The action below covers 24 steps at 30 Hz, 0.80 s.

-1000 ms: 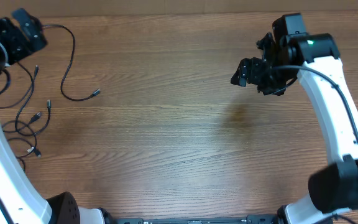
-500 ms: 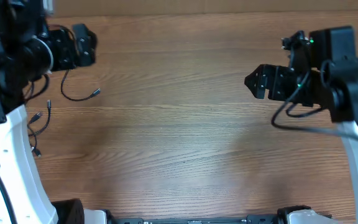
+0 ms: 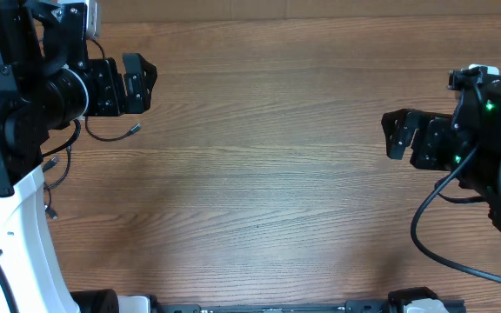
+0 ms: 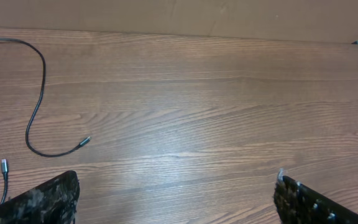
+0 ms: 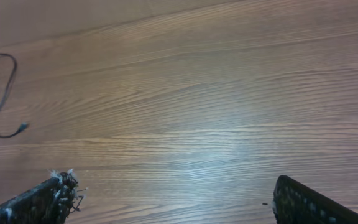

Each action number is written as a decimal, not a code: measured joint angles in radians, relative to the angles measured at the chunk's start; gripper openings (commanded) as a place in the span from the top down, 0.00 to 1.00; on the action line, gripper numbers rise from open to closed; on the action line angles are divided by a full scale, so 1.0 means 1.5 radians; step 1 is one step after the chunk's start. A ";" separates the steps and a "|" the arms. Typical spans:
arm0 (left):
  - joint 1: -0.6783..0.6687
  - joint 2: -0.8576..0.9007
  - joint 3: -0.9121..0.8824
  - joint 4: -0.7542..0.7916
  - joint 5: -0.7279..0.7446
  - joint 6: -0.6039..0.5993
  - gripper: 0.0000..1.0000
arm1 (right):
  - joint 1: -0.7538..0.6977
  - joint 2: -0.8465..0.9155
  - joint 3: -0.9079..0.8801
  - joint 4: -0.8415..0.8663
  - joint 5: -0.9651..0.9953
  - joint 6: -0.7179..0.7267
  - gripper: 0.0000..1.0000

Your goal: Untangle cables

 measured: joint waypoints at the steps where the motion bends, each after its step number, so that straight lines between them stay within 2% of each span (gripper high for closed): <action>1: 0.000 0.000 0.000 0.000 0.000 0.000 0.00 | 0.000 0.002 0.000 0.000 0.004 0.000 0.00; 24: 0.000 0.001 0.000 0.000 0.000 0.000 0.00 | 0.000 0.011 0.000 0.000 -0.008 0.000 0.00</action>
